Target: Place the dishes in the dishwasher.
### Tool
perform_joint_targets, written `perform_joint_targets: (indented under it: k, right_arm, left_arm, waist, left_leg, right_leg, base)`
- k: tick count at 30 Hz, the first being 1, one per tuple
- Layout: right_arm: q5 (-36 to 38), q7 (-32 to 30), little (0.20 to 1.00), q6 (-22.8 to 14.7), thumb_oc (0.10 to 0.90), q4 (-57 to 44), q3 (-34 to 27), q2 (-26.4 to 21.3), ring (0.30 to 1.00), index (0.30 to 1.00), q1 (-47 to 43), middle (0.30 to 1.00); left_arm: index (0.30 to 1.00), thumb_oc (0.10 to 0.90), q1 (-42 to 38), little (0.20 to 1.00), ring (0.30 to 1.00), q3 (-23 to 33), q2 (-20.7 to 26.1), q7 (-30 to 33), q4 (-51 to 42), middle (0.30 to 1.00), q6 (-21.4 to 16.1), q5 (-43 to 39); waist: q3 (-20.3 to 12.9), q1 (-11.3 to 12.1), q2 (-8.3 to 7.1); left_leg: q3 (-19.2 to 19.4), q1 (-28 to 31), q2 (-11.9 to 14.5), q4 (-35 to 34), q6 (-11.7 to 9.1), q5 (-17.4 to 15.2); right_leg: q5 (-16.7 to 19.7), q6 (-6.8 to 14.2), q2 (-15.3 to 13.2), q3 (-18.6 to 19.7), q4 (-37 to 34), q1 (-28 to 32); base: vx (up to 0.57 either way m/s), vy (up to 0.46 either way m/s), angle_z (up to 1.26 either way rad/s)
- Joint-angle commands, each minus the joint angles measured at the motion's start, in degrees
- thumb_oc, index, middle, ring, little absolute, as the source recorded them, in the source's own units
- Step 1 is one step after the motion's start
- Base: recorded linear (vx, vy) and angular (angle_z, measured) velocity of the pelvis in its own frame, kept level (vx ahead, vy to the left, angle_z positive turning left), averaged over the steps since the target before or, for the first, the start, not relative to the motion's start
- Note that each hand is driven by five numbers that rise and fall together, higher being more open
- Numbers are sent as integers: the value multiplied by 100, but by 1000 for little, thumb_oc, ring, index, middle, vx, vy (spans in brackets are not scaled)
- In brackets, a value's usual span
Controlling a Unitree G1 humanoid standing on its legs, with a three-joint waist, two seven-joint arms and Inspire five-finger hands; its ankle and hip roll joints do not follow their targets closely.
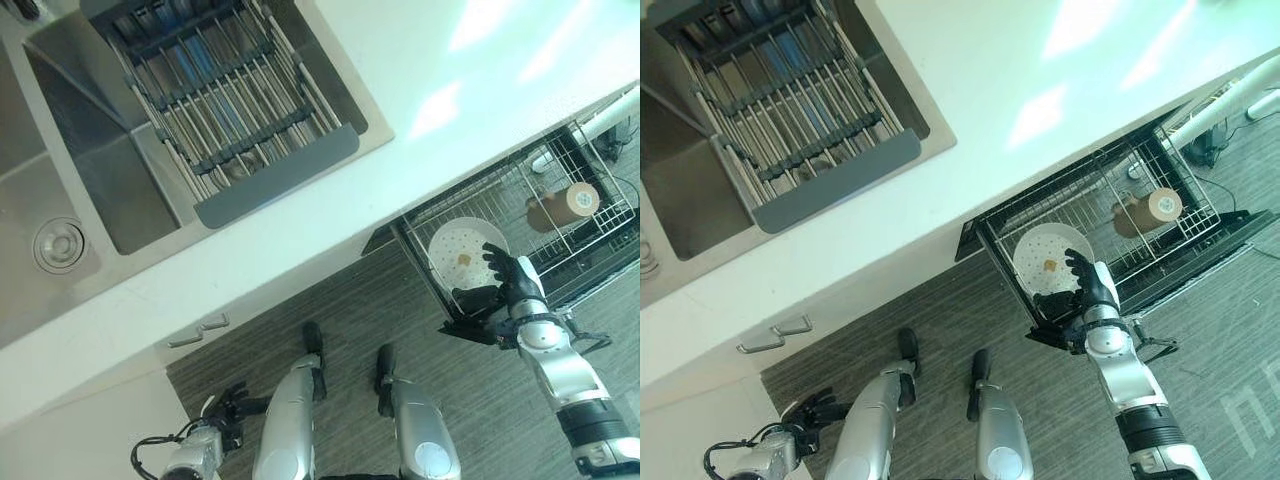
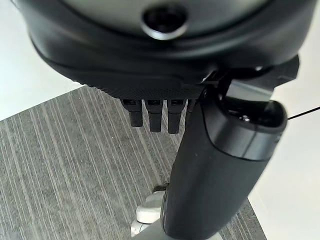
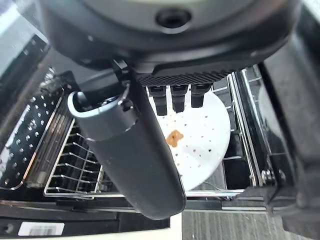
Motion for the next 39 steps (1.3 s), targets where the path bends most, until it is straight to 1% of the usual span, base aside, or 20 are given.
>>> perform_joint_targets:
  k: [1,3,6,7,13,14,15,17,18,19,20,21,22,23,28,29,30,32,35,39]
  right_arm:
    - [-1,-187,900,-348,800,-646,-577,-373,900,900,66,900]
    - [-59,-52,900,-186,800,-697,-581,-355,900,900,111,900]
    - [-59,-52,900,-186,800,-697,-581,-355,900,900,112,900]
    - [36,-158,900,-362,800,-669,-570,-367,900,900,138,900]
    - [223,-222,900,-543,800,-669,-598,-377,900,900,145,900]
    - [827,-599,900,-1366,800,-939,-802,-319,900,900,199,900]
    - [893,-718,900,-1679,800,-1003,-844,-295,900,900,222,900]
    - [893,-718,900,-1679,800,-1003,-844,-295,900,900,222,900]
    - [916,-844,900,-2003,800,-1132,-913,-261,900,900,240,900]
    - [1098,-1280,900,-3402,800,-1805,-1226,-55,900,900,387,900]
    - [587,-2008,900,-4526,800,-2286,-1508,107,900,900,513,900]
    - [79,-3728,900,-5072,800,-2236,-2228,161,900,900,829,900]
    - [515,-4329,900,-5395,800,-1868,-2880,399,900,900,1302,900]
    - [915,-4373,900,-5616,800,-1680,-3040,508,900,900,1382,900]
    - [1205,-4420,900,-5742,800,-1556,-3114,593,900,900,1425,900]
    - [1926,-4387,900,-6326,800,-575,-3829,999,900,900,1626,900]
    - [1515,-4792,900,-6049,800,-138,-4110,909,900,900,1712,900]
    - [1754,-4766,900,-6030,800,298,-4231,877,900,900,1764,900]
    - [2438,-4338,900,-6075,800,1144,-4404,840,900,900,1792,900]
    - [2572,-3624,900,-5839,800,2148,-4150,726,900,900,1828,900]
  left_arm:
    - [900,800,574,900,900,94,-43,83,81,900,31,2]
    - [900,800,591,900,900,107,-55,80,104,900,12,21]
    - [900,800,591,900,900,107,-55,80,104,900,12,21]
    - [900,800,618,900,900,122,-78,96,95,900,5,41]
    - [900,800,634,900,900,127,-70,80,138,900,-47,40]
    - [900,800,664,900,900,177,-86,54,150,900,-44,86]
    - [900,800,677,900,900,173,-101,57,160,900,-52,89]
    - [900,800,677,900,900,173,-101,57,160,900,-52,89]
    - [900,800,689,900,900,177,-132,64,177,900,-62,98]
    - [900,800,770,900,900,204,-321,71,349,900,-194,141]
    - [900,800,840,900,900,206,-487,35,572,900,-310,134]
    - [900,800,1004,900,900,353,-611,-114,989,900,-518,314]
    - [900,800,1090,900,900,458,-591,-229,1080,900,-552,511]
    - [900,800,1092,900,900,443,-580,-236,1119,900,-571,523]
    - [900,800,1095,900,900,434,-564,-236,1137,900,-584,512]
    - [900,800,956,900,900,403,-416,-321,1302,900,-549,379]
    - [900,800,838,900,900,272,-377,-361,1341,900,-512,367]
    - [900,800,787,900,900,170,-409,-335,1391,900,-538,309]
    - [900,800,699,900,900,55,-419,-304,1495,900,-582,217]
    - [900,800,636,900,900,-166,-406,-262,1497,900,-513,75]
  waist:
    - [-80,-90,115]
    - [-80,-91,88]
    - [-80,-91,88]
    - [-80,-85,78]
    - [-80,-82,62]
    - [-110,-104,53]
    - [-124,-107,56]
    - [-124,-107,56]
    - [-148,-122,57]
    - [-272,-198,85]
    - [-396,-267,146]
    - [-635,-375,151]
    - [-698,-480,148]
    - [-682,-497,128]
    - [-680,-507,111]
    - [-753,-641,63]
    - [-768,-679,71]
    - [-804,-713,86]
    - [-849,-743,101]
    - [-847,-765,190]
  left_leg:
    - [-158,590,4,203,-138,-1198]
    - [-154,656,-4,203,-133,-1216]
    - [-154,656,-4,203,-133,-1216]
    - [-155,709,12,203,-132,-1218]
    - [-155,763,18,203,-131,-1223]
    - [-144,856,26,203,-131,-1255]
    - [-143,876,27,203,-132,-1270]
    - [-143,876,27,203,-132,-1270]
    - [-135,890,27,203,-131,-1283]
    - [-77,1006,-3,203,-128,-1374]
    - [-24,1156,-54,203,-110,-1445]
    - [57,1422,-65,203,-49,-1588]
    - [113,1626,-49,203,62,-1680]
    - [139,1700,-65,203,113,-1701]
    - [163,1731,-74,203,133,-1703]
    - [184,1924,-106,203,154,-1856]
    - [289,1932,-65,203,139,-1789]
    - [307,1947,-46,203,117,-1794]
    - [252,2025,-36,203,69,-1892]
    - [245,2039,11,203,-14,-1854]
  right_leg:
    - [-286,-57,250,200,231,-215]
    - [-306,-61,249,208,231,-145]
    - [-306,-61,249,208,231,-145]
    - [-320,-75,247,200,231,-85]
    - [-334,-82,246,200,231,-28]
    - [-373,-93,253,216,231,63]
    - [-388,-92,256,221,231,80]
    - [-388,-92,256,221,231,80]
    - [-398,-93,258,230,231,90]
    - [-480,-91,246,274,231,177]
    - [-556,-111,216,303,231,287]
    - [-656,-131,182,243,231,537]
    - [-744,-171,196,135,400,714]
    - [-850,-200,170,116,644,683]
    - [-911,-209,151,114,805,634]
    - [-1116,-211,138,143,979,672]
    - [-1005,-248,171,102,845,704]
    - [-989,-246,186,95,797,721]
    - [-1088,-223,189,133,775,795]
    - [-1032,-264,196,87,574,910]
  base:
    - [16,-12,-5]
    - [11,-12,-5]
    - [0,0,0]
    - [0,0,0]
    - [0,0,0]
    - [0,0,0]
    - [0,0,0]
    - [3,2,-2]
    - [47,49,-2]
    - [96,128,-1]
    - [255,162,-3]
    - [305,143,-24]
    - [261,69,-39]
    - [96,32,-33]
    - [10,-12,-26]
    - [-26,-110,-18]
    - [-31,-117,-13]
    - [-28,-46,-14]
    - [15,-33,-23]
    - [-45,-36,3]
